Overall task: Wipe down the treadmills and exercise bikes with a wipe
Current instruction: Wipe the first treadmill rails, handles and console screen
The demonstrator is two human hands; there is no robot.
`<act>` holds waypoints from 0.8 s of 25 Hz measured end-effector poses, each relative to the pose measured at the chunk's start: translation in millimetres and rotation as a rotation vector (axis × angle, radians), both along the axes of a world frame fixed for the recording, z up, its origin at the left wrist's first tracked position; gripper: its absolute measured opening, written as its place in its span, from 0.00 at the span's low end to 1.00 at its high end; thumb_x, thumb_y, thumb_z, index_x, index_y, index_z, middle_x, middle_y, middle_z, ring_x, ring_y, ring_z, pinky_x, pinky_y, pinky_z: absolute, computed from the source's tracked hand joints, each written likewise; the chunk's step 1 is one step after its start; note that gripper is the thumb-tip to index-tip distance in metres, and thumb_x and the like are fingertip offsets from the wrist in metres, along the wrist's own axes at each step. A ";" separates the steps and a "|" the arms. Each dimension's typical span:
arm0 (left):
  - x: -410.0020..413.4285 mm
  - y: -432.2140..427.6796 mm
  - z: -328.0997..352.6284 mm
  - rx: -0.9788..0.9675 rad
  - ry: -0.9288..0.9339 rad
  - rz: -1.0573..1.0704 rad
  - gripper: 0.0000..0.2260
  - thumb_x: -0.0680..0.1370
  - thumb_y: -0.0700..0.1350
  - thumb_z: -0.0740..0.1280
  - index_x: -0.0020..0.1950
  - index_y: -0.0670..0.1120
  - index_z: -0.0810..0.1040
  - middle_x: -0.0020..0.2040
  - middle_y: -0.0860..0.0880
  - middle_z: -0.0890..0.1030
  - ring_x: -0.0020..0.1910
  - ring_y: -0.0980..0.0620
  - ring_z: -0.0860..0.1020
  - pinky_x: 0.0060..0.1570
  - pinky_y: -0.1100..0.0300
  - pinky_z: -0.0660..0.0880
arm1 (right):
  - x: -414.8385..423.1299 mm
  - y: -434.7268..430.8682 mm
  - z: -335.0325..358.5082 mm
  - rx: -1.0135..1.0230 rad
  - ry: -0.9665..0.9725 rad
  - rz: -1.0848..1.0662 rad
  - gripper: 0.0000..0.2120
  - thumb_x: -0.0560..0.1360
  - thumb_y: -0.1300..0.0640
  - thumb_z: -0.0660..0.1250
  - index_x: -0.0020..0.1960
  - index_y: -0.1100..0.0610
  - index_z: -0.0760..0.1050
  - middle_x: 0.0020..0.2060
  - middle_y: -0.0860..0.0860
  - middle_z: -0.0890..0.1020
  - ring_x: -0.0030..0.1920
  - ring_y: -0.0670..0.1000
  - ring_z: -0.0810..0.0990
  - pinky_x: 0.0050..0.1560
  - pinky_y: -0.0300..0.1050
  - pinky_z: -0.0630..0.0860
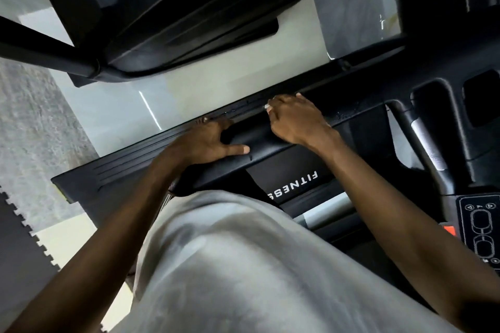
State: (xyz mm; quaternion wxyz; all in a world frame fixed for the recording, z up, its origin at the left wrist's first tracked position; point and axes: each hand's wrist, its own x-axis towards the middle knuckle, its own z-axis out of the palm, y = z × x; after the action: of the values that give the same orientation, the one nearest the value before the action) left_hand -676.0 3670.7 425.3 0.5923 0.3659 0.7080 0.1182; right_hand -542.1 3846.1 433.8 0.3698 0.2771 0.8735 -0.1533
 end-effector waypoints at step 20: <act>-4.3 11.3 -17.4 0.134 -0.085 -0.122 0.40 0.75 0.63 0.70 0.82 0.55 0.55 0.81 0.51 0.59 0.79 0.49 0.56 0.78 0.53 0.44 | 27.2 20.6 6.8 0.307 0.137 -0.202 0.19 0.82 0.56 0.54 0.69 0.54 0.76 0.69 0.51 0.76 0.72 0.50 0.71 0.75 0.50 0.59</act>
State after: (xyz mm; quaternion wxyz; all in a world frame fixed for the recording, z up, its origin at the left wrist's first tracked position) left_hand -680.3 3682.1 407.9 0.6022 0.4416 0.6492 0.1442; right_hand -514.9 3866.6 440.6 0.2456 0.4054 0.8775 -0.0729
